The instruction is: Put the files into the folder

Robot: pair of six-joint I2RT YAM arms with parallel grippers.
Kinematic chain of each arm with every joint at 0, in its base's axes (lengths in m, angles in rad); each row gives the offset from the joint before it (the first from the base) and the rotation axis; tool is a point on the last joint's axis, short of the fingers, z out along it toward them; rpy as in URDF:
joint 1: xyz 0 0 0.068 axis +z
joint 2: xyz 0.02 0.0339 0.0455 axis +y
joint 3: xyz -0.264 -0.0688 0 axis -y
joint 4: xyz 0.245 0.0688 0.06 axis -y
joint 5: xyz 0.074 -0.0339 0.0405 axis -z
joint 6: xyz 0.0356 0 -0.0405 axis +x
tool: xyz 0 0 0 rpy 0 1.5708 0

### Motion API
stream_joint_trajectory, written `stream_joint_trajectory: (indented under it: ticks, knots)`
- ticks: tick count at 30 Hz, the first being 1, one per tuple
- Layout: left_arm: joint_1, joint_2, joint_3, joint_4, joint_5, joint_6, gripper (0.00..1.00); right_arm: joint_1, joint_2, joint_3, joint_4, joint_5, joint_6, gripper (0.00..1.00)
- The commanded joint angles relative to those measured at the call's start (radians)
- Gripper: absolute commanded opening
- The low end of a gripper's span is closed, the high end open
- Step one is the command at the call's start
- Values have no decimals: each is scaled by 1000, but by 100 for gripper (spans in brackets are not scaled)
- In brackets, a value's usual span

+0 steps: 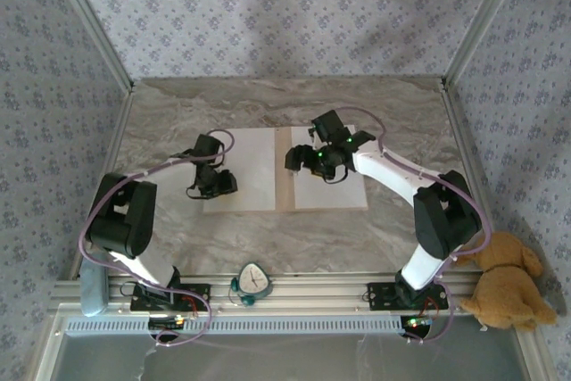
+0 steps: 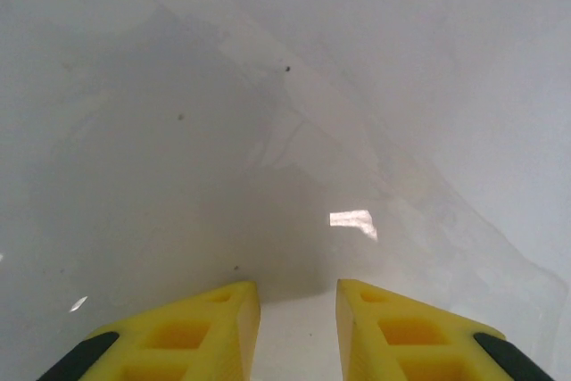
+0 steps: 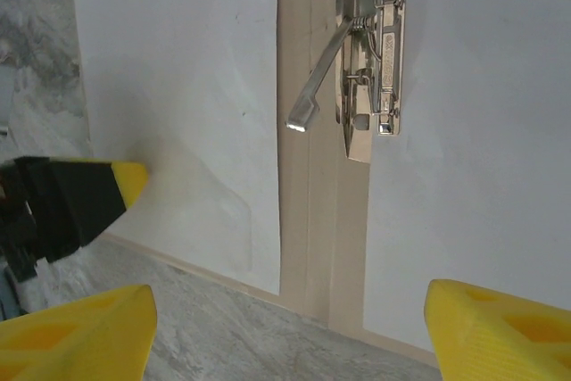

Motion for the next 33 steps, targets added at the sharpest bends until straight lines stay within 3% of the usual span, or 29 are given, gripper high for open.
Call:
stream_joint_trajectory:
  ticks: [1,10,21,33]
  knots:
    - [-53,34,2,-55,20,-16,32,-18,34,73,-78,18,-34,78]
    - [-90,5,22,-74,7,-8,32,-17,157,262,-231,135,-101,73]
    - [-88,-32,27,-106,18,9,34,18,309,460,-355,223,-158,54]
    - [-78,-31,25,-125,14,35,33,51,388,539,-411,244,-159,38]
